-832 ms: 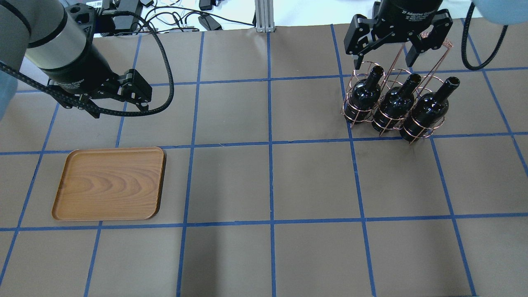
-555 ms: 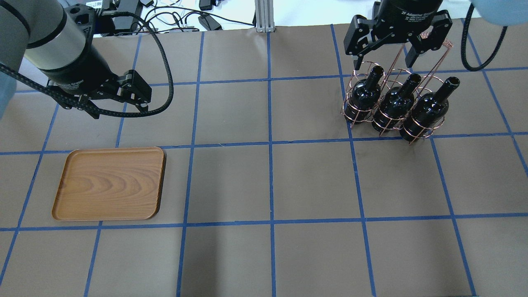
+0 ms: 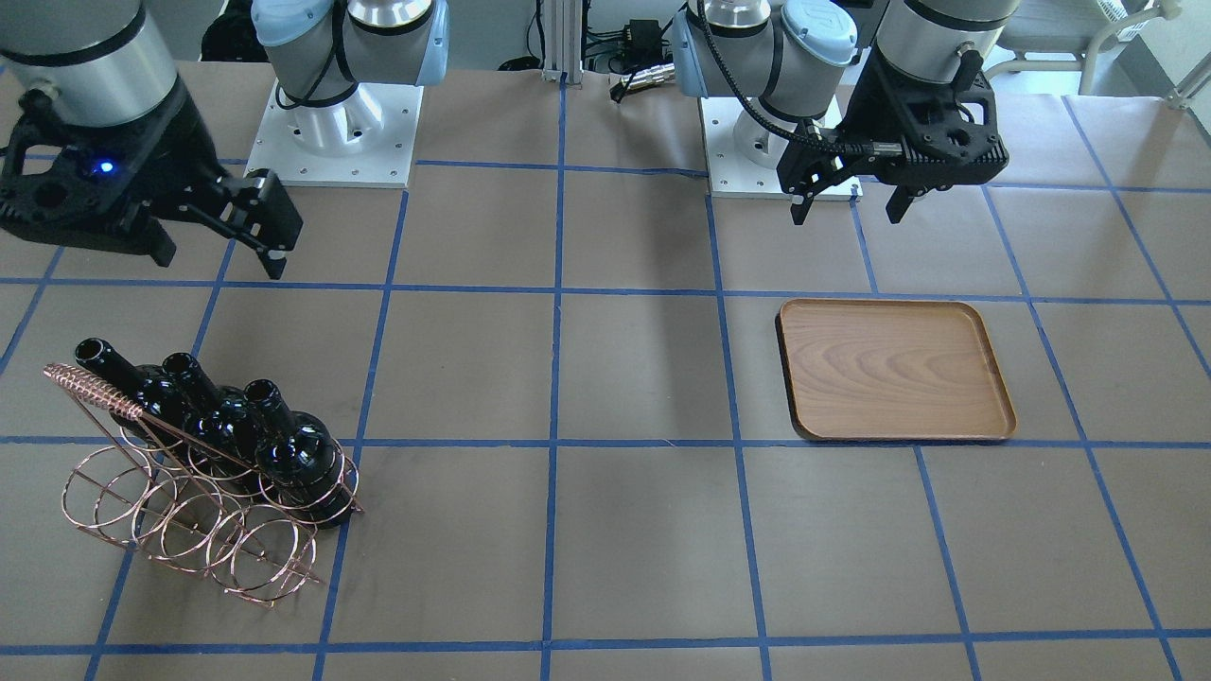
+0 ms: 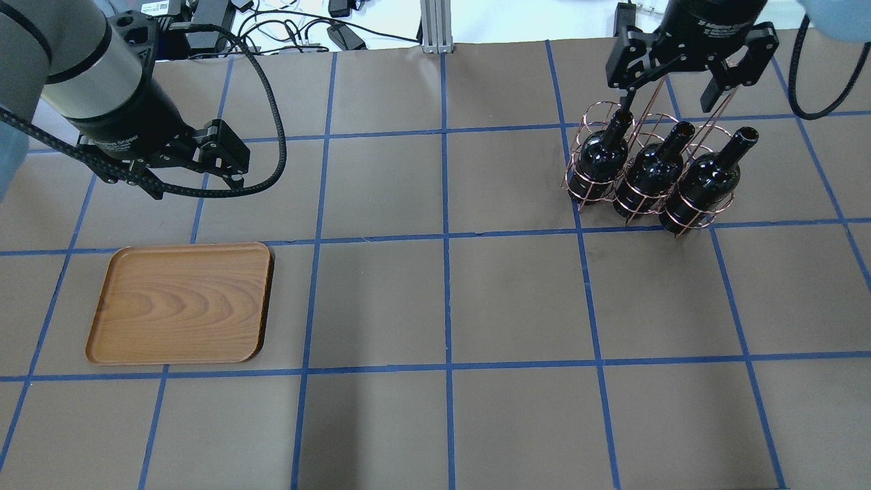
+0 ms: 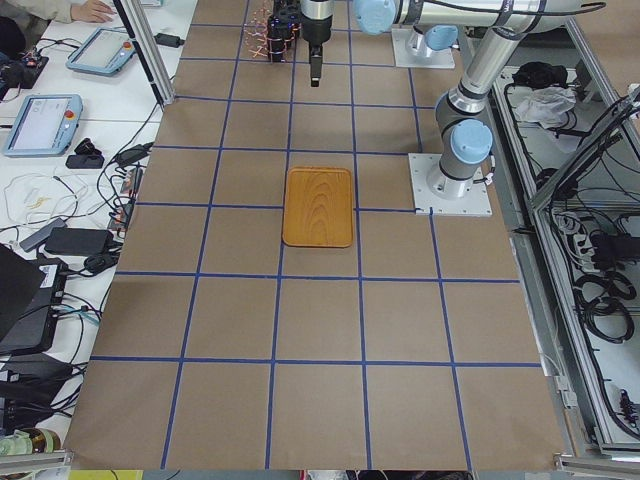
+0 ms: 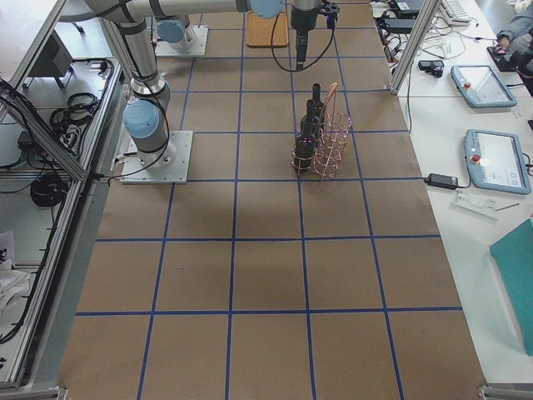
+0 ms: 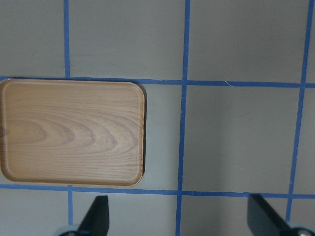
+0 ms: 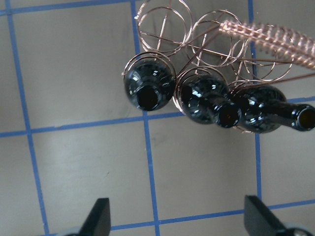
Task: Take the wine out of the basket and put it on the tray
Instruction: 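Lower the right gripper over the bottles in the copper wire rack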
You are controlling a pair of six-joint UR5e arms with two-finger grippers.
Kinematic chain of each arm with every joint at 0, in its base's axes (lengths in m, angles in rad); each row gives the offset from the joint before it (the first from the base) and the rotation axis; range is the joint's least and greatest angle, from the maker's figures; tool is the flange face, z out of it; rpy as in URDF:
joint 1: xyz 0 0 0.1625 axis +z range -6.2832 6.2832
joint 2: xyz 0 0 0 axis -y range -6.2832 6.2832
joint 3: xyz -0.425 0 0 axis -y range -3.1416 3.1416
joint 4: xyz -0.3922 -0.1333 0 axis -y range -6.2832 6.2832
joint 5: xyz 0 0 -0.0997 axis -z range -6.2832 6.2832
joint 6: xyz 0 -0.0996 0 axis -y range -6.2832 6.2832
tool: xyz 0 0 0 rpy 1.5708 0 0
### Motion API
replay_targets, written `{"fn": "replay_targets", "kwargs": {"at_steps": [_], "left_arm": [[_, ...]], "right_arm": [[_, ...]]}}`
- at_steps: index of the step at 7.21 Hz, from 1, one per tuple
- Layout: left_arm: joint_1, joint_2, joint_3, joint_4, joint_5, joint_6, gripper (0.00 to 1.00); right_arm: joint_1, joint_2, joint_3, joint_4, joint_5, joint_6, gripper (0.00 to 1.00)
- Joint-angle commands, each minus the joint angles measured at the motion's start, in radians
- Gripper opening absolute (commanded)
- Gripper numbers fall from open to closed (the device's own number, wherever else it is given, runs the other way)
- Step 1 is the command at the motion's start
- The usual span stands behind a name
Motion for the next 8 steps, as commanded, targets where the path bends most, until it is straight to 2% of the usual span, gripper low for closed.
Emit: {"fn": "replay_targets", "kwargs": {"at_steps": [1,2,3,6,8], "left_arm": [[0.000,0.001,-0.001,0.000,0.000,0.001,1.00],[0.000,0.001,-0.002,0.000,0.000,0.001,1.00],[0.000,0.001,-0.004,0.002,-0.001,0.002,1.00],[0.000,0.001,-0.004,0.000,0.000,0.004,1.00],[0.000,0.001,-0.005,0.000,0.000,0.004,1.00]], "right_arm": [[-0.089,-0.001,0.123,-0.153,-0.002,-0.049,0.96],[-0.090,0.010,0.128,-0.182,0.000,-0.049,0.95],[-0.090,0.021,0.131,-0.193,0.000,-0.044,0.90],[-0.089,0.076,0.135,-0.262,0.003,-0.044,0.90],[-0.089,0.084,0.136,-0.259,0.007,-0.043,0.82]]}}
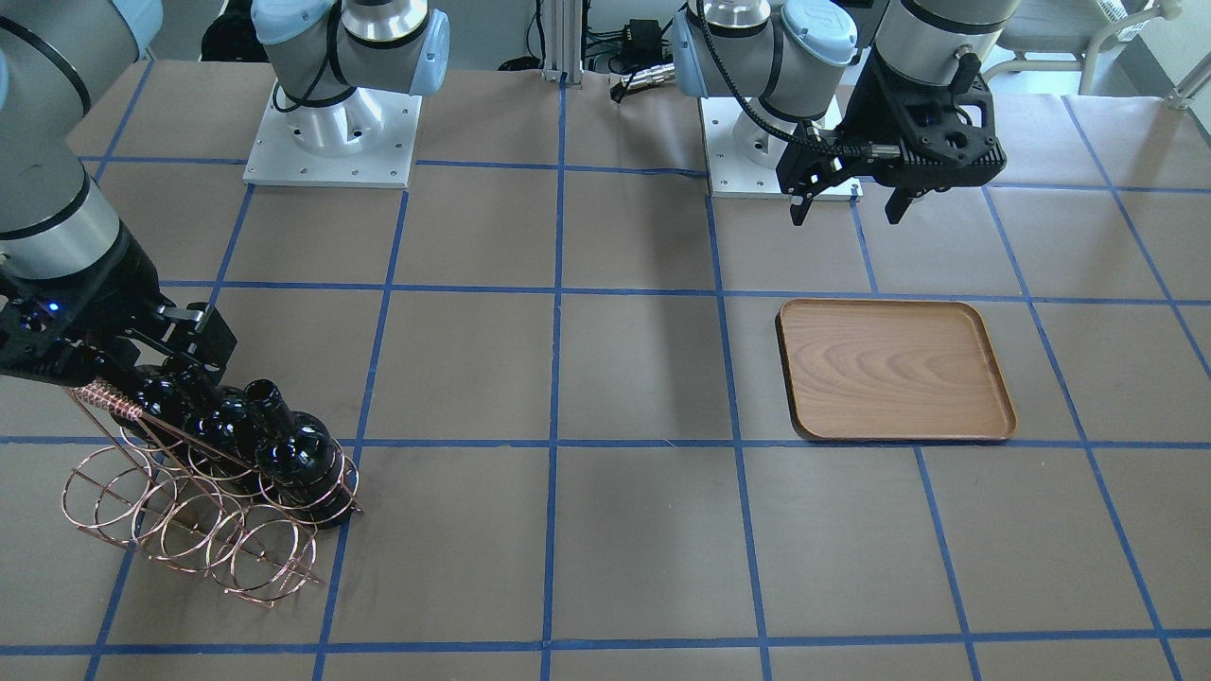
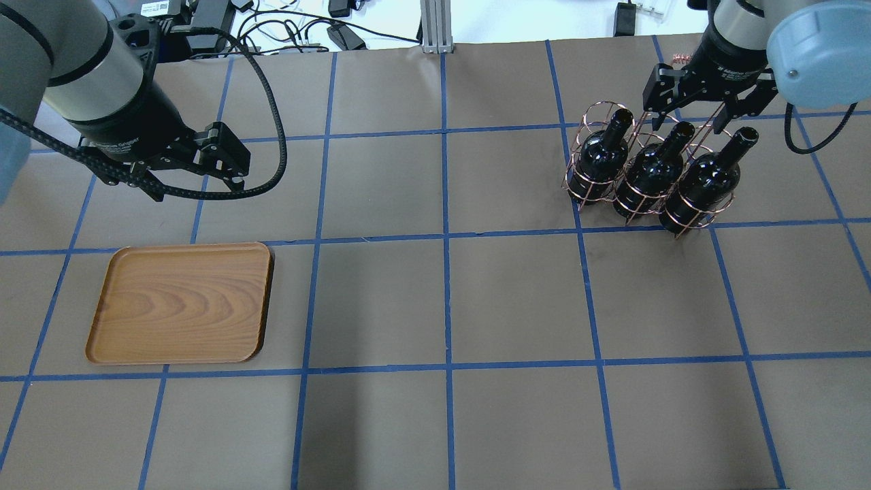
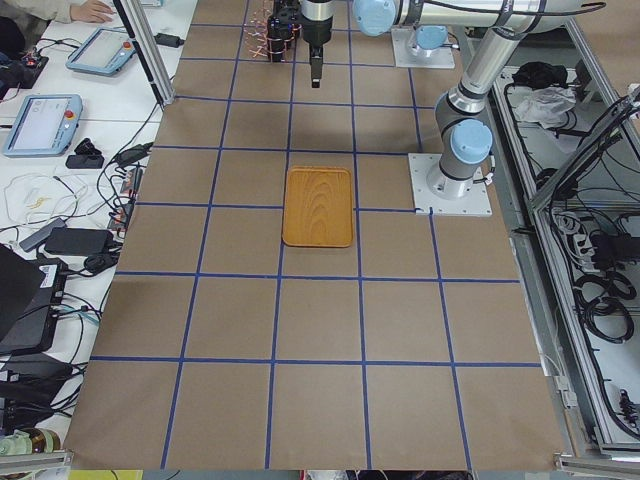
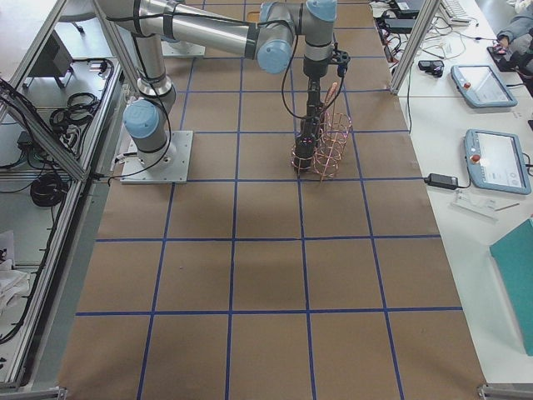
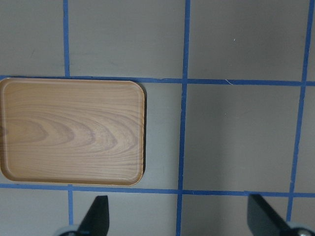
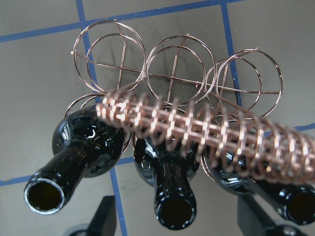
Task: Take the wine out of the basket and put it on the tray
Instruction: 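Lower the right gripper over the bottles in the copper wire rack, then close the right gripper on the neck of the nearest-left wine bottle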
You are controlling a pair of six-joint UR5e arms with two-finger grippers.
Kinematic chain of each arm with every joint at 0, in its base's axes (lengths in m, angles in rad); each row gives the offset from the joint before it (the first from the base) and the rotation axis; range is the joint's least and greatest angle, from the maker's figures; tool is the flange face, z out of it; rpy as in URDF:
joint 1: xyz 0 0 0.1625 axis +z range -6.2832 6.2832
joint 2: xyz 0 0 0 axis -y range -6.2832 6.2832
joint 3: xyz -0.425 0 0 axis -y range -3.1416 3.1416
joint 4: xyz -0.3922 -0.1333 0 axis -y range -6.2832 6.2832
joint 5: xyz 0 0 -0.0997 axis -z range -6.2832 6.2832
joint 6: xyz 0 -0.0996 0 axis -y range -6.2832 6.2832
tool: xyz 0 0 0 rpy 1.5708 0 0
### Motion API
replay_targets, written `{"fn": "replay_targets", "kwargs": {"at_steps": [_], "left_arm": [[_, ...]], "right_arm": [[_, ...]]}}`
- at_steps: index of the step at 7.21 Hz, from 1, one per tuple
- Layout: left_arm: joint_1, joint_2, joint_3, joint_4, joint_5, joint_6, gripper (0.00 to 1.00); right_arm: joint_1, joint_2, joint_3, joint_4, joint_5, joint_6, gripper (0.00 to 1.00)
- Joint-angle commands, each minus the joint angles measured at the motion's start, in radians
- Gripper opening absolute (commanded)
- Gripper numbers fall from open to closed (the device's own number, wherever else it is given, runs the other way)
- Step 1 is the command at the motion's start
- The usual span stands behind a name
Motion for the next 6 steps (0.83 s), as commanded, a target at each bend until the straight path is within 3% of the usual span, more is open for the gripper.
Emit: {"fn": "replay_targets", "kwargs": {"at_steps": [1,4,5,6], "left_arm": [[0.000,0.000,-0.001,0.002,-0.001,0.000,1.00],[0.000,0.000,-0.001,0.002,0.000,-0.001,1.00],[0.000,0.000,-0.002,0.002,0.000,0.000,1.00],[0.002,0.000,-0.001,0.003,0.000,0.000,1.00]], "right_arm": [[0.000,0.011,0.002,-0.003,0.006,0.004,0.82],[0.000,0.036,0.005,-0.006,0.004,-0.003,0.63],[0.000,0.043,0.005,-0.015,0.006,0.000,0.50],[0.000,0.045,0.005,-0.015,0.009,0.000,0.27]]}}
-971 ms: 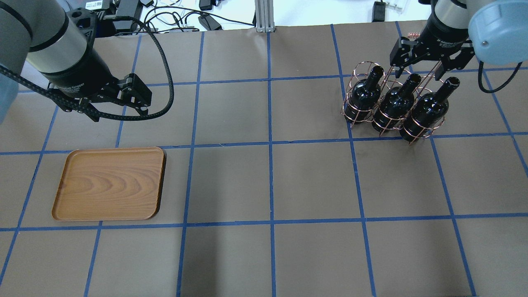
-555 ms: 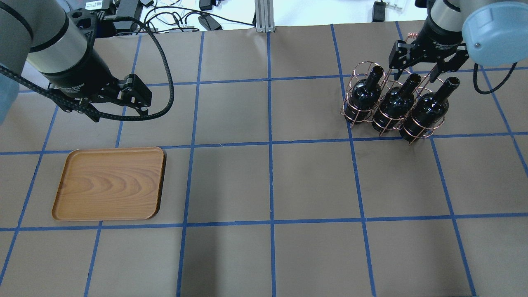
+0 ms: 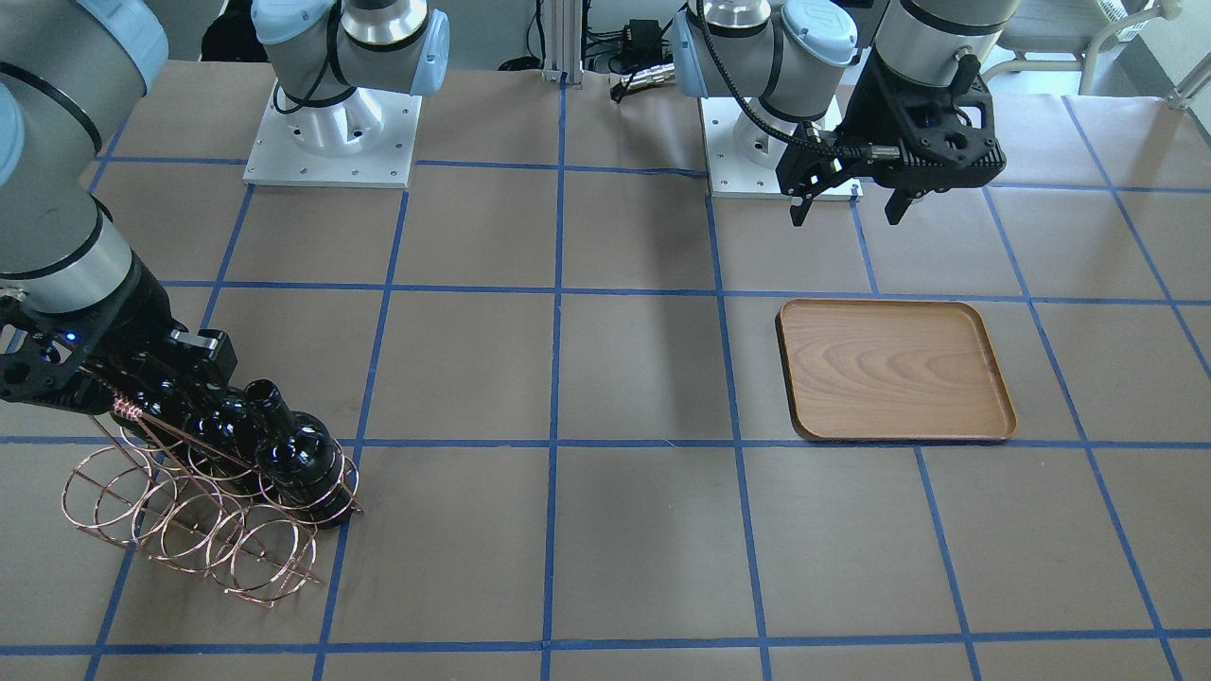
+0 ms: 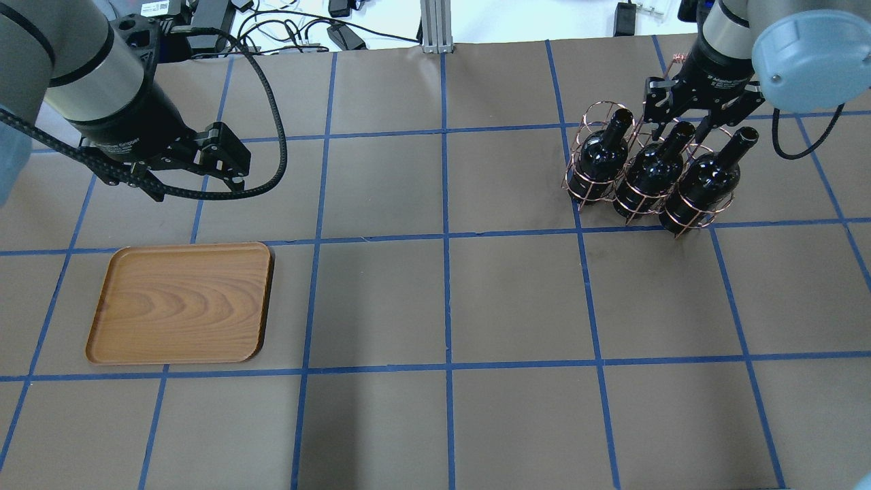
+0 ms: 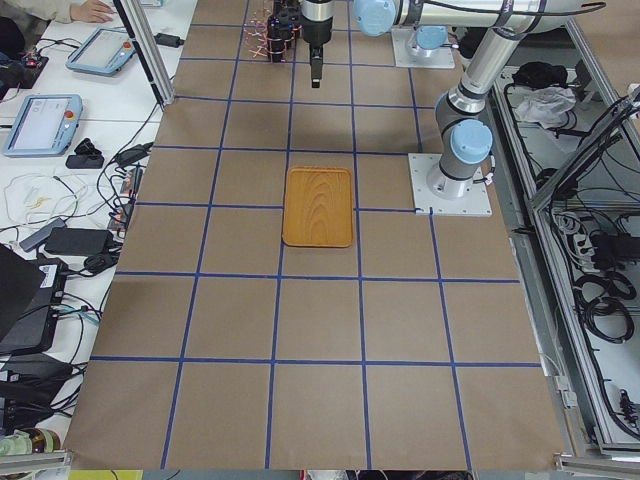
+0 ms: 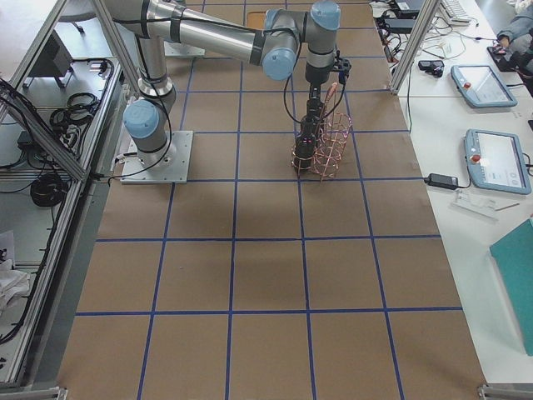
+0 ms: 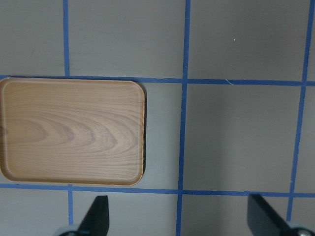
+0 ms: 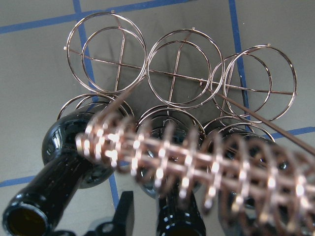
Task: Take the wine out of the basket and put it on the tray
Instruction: 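Close the right gripper on the neck of the nearest-left wine bottle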
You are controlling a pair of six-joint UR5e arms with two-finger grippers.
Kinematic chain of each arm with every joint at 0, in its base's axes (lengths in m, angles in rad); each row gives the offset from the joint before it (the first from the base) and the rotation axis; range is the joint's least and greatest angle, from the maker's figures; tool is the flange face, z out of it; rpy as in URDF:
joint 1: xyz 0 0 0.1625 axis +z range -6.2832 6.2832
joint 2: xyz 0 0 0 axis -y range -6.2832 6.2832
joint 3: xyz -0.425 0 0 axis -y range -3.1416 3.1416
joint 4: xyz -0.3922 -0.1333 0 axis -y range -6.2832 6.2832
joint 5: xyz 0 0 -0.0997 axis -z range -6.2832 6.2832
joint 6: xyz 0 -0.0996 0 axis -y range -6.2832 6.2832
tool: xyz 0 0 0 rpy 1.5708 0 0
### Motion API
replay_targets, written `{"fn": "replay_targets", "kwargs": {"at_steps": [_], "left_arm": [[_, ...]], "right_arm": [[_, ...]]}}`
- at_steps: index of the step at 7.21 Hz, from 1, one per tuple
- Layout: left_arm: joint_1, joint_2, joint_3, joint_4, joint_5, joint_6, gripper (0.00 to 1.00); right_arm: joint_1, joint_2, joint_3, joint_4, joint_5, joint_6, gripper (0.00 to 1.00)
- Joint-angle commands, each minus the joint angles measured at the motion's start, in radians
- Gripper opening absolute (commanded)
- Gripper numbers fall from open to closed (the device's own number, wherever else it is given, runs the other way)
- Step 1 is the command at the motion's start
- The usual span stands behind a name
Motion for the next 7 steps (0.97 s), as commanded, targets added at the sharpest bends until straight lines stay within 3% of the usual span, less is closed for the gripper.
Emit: {"fn": "replay_targets", "kwargs": {"at_steps": [1,2,4,7], "left_arm": [[0.001,-0.003,-0.001,0.000,0.000,0.001,1.00],[0.004,-0.002,-0.001,0.001,0.002,0.001,1.00],[0.003,-0.002,-0.001,0.001,0.002,0.002,1.00],[0.004,-0.002,0.001,0.001,0.003,0.002,1.00]], "right_arm": [[0.000,0.005,0.000,0.002,0.000,-0.008,0.16],[0.000,0.003,-0.014,0.005,0.002,-0.010,0.02],[0.002,-0.007,-0.058,0.021,-0.001,-0.011,0.02],[0.006,-0.041,-0.242,0.253,-0.009,-0.011,0.02]]}}
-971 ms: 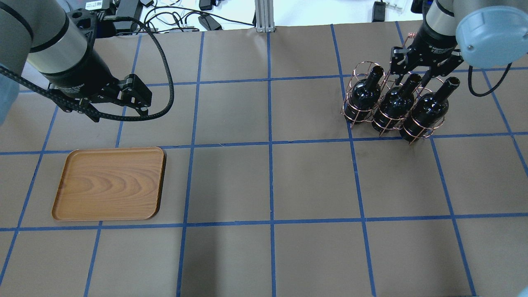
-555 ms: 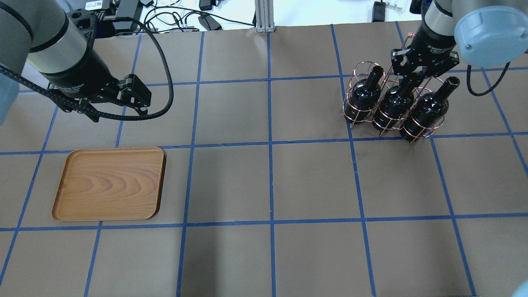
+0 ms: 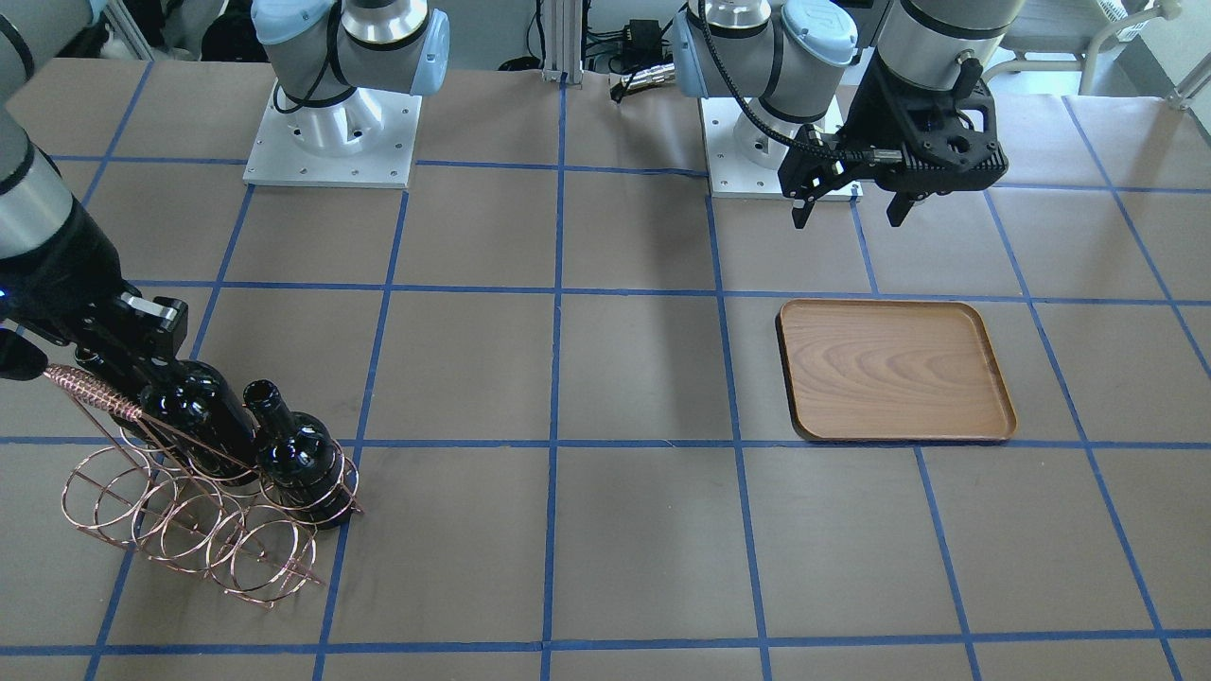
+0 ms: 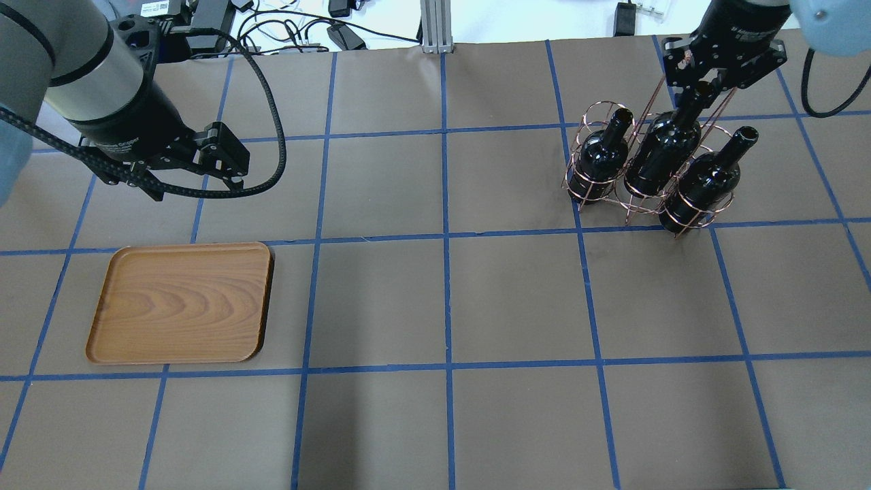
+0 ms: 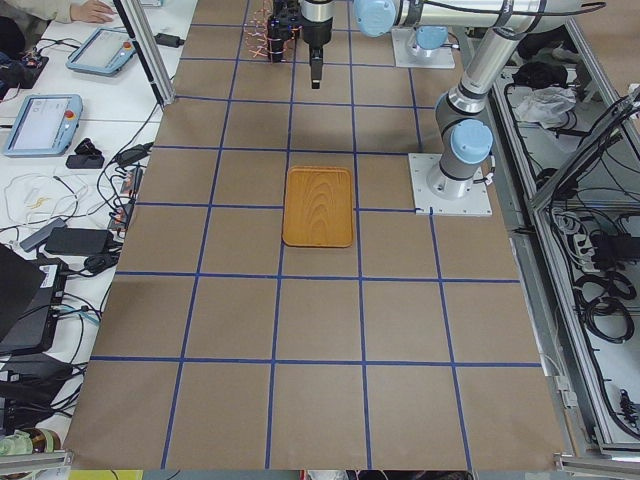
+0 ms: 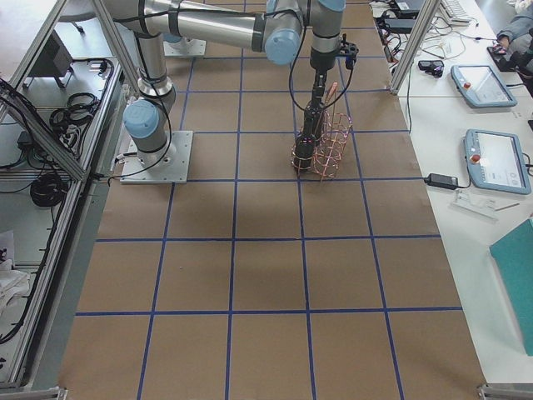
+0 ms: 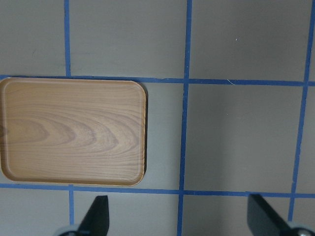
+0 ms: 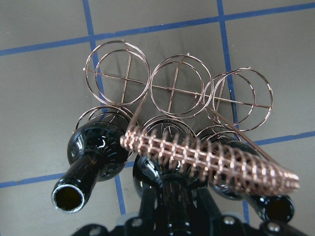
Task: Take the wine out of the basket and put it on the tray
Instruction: 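Close the right gripper on the neck of the nearest-left wine bottle, then lift the wine bottle out of the rack with the right gripper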
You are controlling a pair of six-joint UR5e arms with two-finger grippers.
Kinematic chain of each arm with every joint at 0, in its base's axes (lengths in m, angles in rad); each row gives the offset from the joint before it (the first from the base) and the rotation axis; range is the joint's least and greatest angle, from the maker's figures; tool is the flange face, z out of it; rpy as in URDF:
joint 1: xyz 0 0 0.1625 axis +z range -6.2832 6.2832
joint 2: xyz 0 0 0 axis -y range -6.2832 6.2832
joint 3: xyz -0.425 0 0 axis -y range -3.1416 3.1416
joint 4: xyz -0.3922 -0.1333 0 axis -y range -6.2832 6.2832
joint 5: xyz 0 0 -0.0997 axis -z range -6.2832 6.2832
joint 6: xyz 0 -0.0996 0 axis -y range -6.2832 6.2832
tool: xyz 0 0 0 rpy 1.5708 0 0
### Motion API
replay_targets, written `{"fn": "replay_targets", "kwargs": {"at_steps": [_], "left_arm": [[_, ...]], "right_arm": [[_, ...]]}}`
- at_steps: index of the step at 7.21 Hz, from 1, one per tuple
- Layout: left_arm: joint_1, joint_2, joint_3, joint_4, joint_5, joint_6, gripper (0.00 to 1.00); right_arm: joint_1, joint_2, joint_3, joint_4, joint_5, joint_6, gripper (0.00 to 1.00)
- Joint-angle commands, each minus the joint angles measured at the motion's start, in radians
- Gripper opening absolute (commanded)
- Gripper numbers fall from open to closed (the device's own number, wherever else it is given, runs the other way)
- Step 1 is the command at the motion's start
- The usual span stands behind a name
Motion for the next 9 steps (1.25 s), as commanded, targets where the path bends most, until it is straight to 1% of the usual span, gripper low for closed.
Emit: {"fn": "replay_targets", "kwargs": {"at_steps": [1,2,3,4,5,6,8,9], "left_arm": [[0.000,0.000,0.001,-0.001,0.001,0.000,1.00],[0.004,0.003,0.001,-0.005,0.001,0.000,1.00],[0.012,0.003,0.003,-0.002,0.001,0.002,1.00],[0.012,0.005,0.001,-0.004,0.000,0.000,1.00],[0.013,0.023,0.007,0.005,-0.002,0.000,1.00],[0.015,0.020,0.001,0.009,0.001,-0.009,1.00],[0.042,0.015,0.004,0.013,0.075,0.000,1.00],[0.079,0.015,0.003,0.013,0.074,0.003,1.00]], "right_arm": [[0.003,-0.065,-0.084,0.125,-0.001,0.001,0.02],[0.011,-0.117,-0.085,0.154,0.005,0.009,0.02],[0.055,-0.151,-0.088,0.201,0.002,0.062,0.02],[0.110,-0.163,-0.100,0.214,-0.002,0.142,0.02],[0.165,-0.162,-0.103,0.216,0.004,0.249,0.02],[0.233,-0.153,-0.101,0.214,0.004,0.329,0.02],[0.329,-0.133,-0.098,0.214,0.005,0.466,0.02],[0.369,-0.112,-0.097,0.214,0.010,0.559,0.01]]}}
